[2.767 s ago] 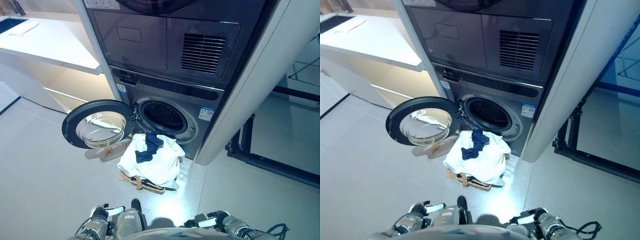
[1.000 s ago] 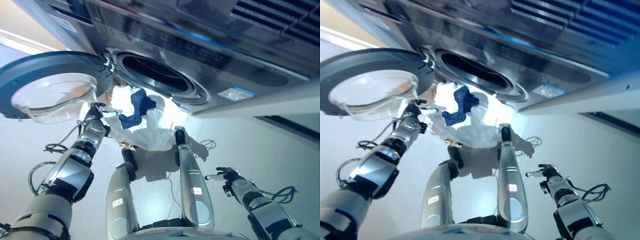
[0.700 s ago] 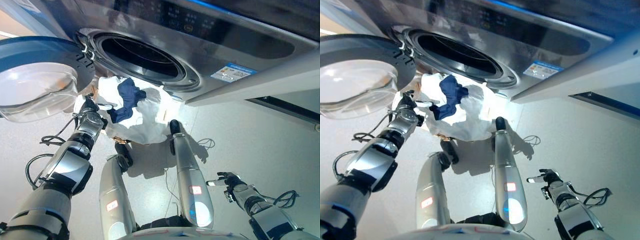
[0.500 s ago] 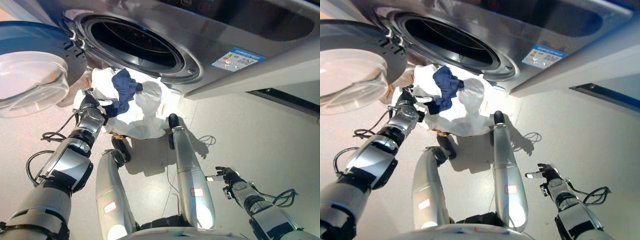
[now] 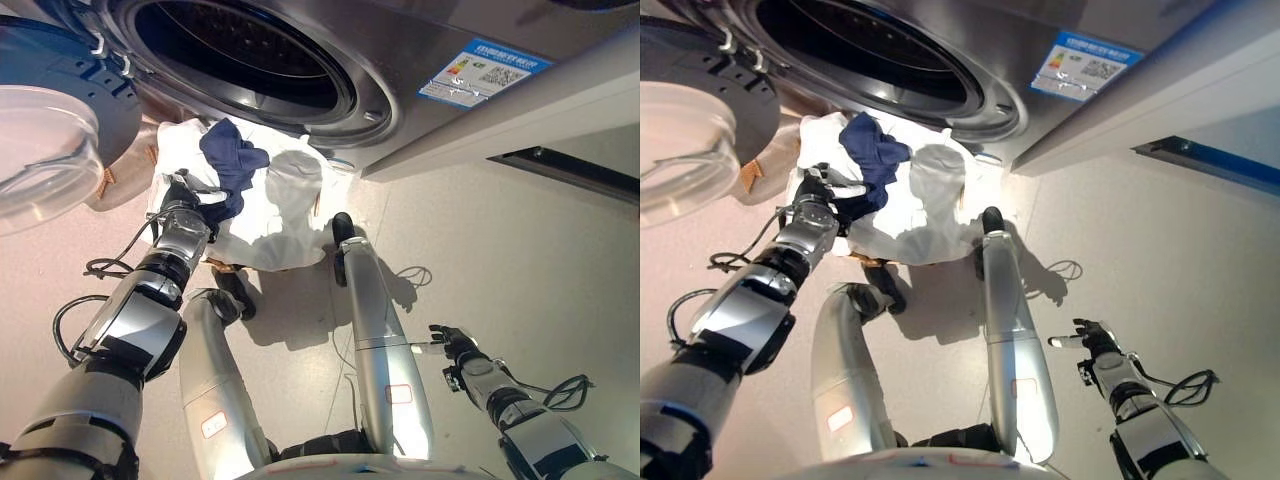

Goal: Put the clothes in the basket into the washing machine.

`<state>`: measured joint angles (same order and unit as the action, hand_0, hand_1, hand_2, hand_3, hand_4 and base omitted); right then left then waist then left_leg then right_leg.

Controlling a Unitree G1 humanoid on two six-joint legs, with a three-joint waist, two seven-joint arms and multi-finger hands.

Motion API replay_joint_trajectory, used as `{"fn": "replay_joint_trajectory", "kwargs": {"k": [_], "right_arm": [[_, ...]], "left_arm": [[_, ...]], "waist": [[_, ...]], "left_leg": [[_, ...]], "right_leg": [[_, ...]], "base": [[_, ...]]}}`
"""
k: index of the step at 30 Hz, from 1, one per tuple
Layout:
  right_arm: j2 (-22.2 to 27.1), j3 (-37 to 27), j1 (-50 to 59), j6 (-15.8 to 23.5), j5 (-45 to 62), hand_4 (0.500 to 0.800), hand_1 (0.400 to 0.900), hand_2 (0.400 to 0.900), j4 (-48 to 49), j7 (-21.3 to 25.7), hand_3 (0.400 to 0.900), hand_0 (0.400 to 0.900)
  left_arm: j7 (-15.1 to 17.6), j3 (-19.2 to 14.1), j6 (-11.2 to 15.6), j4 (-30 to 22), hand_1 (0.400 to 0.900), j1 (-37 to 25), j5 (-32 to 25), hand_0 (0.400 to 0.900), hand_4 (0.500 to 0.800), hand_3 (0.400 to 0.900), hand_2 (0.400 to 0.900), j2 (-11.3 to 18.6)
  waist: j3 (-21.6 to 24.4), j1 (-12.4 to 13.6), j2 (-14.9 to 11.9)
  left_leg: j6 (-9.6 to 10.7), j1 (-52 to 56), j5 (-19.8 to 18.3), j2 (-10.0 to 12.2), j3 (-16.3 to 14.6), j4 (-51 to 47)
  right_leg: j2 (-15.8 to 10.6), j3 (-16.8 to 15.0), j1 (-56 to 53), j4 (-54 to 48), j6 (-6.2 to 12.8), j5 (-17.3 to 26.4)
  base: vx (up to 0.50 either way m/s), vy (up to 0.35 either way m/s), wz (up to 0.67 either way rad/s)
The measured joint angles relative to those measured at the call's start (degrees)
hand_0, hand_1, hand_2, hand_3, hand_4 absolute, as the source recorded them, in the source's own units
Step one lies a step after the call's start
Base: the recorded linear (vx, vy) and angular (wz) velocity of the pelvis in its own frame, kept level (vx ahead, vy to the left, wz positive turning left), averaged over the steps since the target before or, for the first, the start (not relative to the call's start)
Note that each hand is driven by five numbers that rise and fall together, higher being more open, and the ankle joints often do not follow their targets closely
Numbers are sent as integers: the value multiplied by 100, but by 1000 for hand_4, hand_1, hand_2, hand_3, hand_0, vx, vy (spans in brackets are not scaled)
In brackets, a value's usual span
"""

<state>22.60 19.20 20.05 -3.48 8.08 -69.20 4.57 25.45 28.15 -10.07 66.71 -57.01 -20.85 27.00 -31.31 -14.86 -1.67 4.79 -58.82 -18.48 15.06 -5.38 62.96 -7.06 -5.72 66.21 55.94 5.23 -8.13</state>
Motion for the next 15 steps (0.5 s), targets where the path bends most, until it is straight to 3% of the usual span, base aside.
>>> {"fn": "replay_joint_trajectory", "kwargs": {"k": [15], "right_arm": [[-2,185,29,29,432,800,900,900,155,1,900,900]], "left_arm": [[76,7,-17,-7,900,-279,-135,900,800,900,900,125]], "waist": [[-4,-147,-5]], "left_leg": [[-42,-712,-410,192,-16,712]], "right_leg": [[173,-145,905,461,-5,-2]], "base": [[-13,-27,-14]]}}
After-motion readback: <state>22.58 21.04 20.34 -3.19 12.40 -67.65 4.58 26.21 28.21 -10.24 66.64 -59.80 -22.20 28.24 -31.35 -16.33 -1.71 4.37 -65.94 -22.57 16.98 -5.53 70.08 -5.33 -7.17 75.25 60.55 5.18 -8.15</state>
